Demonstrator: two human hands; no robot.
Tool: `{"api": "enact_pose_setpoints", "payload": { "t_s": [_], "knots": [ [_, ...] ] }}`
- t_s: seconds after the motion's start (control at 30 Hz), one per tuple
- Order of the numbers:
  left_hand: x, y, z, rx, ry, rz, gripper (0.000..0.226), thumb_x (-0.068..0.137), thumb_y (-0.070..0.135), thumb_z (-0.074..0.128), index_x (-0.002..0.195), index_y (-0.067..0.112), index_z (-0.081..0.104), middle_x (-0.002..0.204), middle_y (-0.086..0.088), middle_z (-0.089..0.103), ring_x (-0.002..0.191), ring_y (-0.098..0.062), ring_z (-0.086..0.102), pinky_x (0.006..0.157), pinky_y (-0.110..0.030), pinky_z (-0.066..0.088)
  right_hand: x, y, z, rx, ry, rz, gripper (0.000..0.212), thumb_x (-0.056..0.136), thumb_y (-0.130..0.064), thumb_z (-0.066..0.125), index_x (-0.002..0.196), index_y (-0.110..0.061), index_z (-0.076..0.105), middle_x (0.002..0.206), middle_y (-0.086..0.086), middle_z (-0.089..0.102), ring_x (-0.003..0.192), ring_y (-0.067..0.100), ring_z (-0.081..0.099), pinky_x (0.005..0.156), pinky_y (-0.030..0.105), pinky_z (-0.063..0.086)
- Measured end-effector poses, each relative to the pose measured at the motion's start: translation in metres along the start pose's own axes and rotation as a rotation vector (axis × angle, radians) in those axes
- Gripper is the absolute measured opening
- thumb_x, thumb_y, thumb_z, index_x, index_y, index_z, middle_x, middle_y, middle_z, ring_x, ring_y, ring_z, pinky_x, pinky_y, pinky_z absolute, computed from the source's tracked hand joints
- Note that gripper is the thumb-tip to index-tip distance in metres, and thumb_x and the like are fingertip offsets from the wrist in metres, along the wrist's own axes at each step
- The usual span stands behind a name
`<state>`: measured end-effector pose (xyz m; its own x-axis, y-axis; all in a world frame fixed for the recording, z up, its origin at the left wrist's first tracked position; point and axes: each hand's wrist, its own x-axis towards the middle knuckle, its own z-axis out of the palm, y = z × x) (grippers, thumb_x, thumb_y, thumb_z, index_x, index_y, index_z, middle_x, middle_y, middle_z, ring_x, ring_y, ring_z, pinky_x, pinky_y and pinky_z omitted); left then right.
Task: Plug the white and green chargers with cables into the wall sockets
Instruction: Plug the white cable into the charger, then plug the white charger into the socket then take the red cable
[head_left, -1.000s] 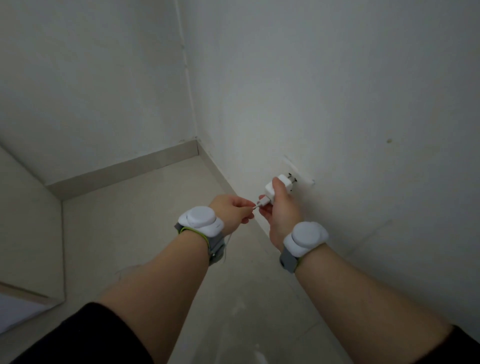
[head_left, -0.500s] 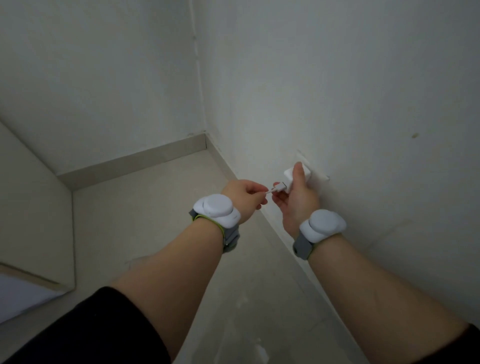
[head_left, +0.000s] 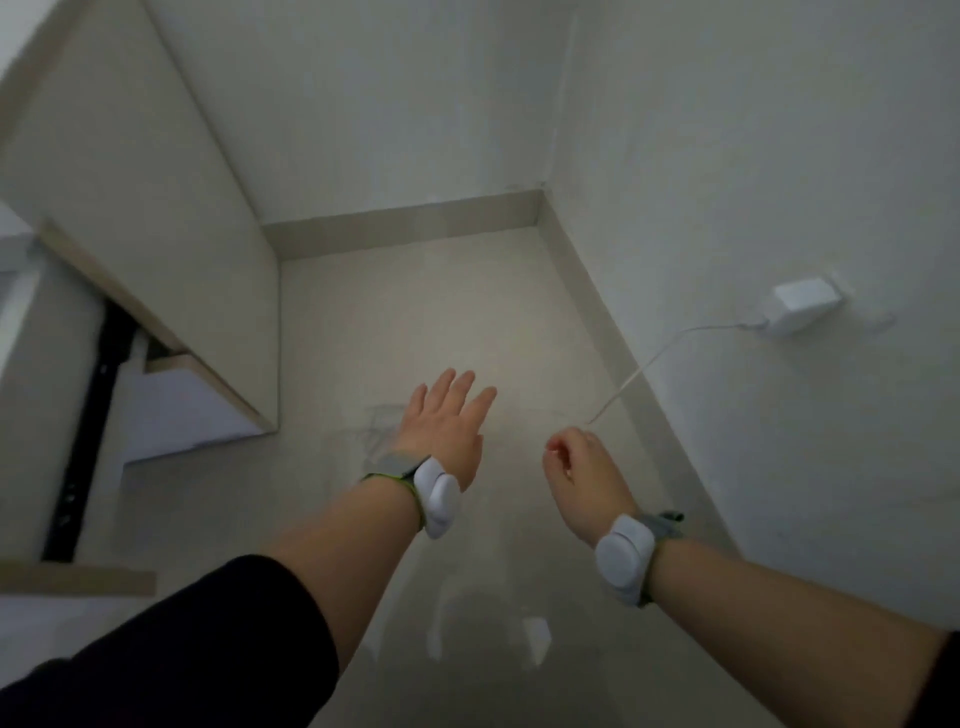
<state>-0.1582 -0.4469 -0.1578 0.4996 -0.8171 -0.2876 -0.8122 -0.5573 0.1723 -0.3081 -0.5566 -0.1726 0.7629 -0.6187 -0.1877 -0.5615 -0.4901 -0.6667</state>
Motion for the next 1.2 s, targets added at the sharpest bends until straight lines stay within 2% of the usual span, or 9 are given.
{"api": "enact_pose_setpoints", "payload": {
  "t_s": [0.1,0.27,0.4,0.53,0.63,0.73,0.93,1.2],
  "knots": [
    [-0.014,-0.041,0.036,0.063,-0.147,-0.087,0.064,0.095,0.032,0.034,0.149,0.031,-0.001,0.160,0.000,-0.014,0.145,-0.026,-0.018,0.117,-0.047,-0.006,0.013,-0.017,0.033,-0.286,-0.239,-0.162,0.034,0.096,-0.026,0.042,0.127,-0.014,0.048,0.129,0.008,0.046,0.119,0.026,0.044,0.098,0.035,0.040],
    [-0.026,-0.085,0.068,0.076,-0.318,-0.170,0.067,0.096,0.038,0.032,0.148,0.033,-0.009,0.157,0.000,-0.023,0.143,-0.027,-0.024,0.115,-0.050,-0.010,0.040,-0.038,0.094,-0.464,-0.420,-0.216,0.053,0.095,-0.025,0.042,0.146,-0.020,0.027,0.153,0.007,0.024,0.135,0.030,0.031,0.108,0.035,0.031],
    [-0.029,-0.109,0.082,0.040,-0.382,-0.221,0.069,0.095,0.041,0.032,0.148,0.031,-0.011,0.157,-0.001,-0.025,0.143,-0.030,-0.025,0.116,-0.052,-0.008,0.054,-0.045,0.142,-0.592,-0.525,-0.281,0.064,0.094,-0.019,0.042,0.150,-0.025,0.013,0.160,0.005,0.001,0.146,0.030,0.009,0.119,0.037,0.011],
    [-0.029,-0.131,0.097,-0.030,-0.408,-0.323,0.073,0.094,0.035,0.036,0.148,0.030,-0.013,0.155,-0.003,-0.030,0.140,-0.034,-0.030,0.116,-0.054,-0.008,0.068,-0.061,0.182,-0.821,-0.616,-0.382,0.074,0.090,-0.015,0.043,0.150,-0.028,0.003,0.160,0.001,-0.013,0.146,0.032,-0.011,0.118,0.046,-0.004],
    [-0.031,-0.144,0.108,-0.076,-0.421,-0.360,0.078,0.091,0.034,0.041,0.147,0.035,-0.014,0.154,-0.002,-0.032,0.138,-0.036,-0.032,0.115,-0.056,-0.009,0.075,-0.063,0.201,-0.933,-0.738,-0.377,0.074,0.092,-0.028,0.044,0.150,-0.032,-0.001,0.158,-0.004,-0.022,0.144,0.037,-0.018,0.116,0.053,-0.006],
    [-0.031,-0.149,0.118,-0.119,-0.463,-0.381,0.076,0.091,0.043,0.041,0.145,0.042,-0.013,0.153,-0.002,-0.033,0.138,-0.040,-0.031,0.115,-0.057,-0.005,0.081,-0.053,0.201,-1.010,-0.813,-0.301,0.071,0.092,-0.041,0.041,0.149,-0.039,-0.001,0.157,-0.006,-0.022,0.142,0.041,-0.020,0.114,0.060,-0.008],
    [-0.010,-0.128,0.131,-0.331,-0.578,-0.367,0.080,0.089,0.041,0.048,0.145,0.044,-0.010,0.157,-0.005,-0.022,0.143,-0.040,-0.016,0.116,-0.053,0.008,0.085,-0.012,0.159,-1.003,-0.763,-0.163,0.059,0.096,-0.038,0.031,0.148,-0.041,0.004,0.160,-0.003,-0.011,0.143,0.040,-0.016,0.112,0.063,-0.007],
    [0.040,-0.038,0.125,-0.322,-0.633,-0.128,0.087,0.087,0.028,0.055,0.148,0.032,-0.007,0.158,-0.006,-0.020,0.146,-0.030,-0.014,0.118,-0.049,0.010,0.084,0.062,0.095,-0.960,-0.642,0.118,0.063,0.094,-0.037,0.036,0.148,-0.040,0.003,0.160,-0.004,-0.012,0.144,0.042,-0.012,0.114,0.060,-0.007]
  ]
}}
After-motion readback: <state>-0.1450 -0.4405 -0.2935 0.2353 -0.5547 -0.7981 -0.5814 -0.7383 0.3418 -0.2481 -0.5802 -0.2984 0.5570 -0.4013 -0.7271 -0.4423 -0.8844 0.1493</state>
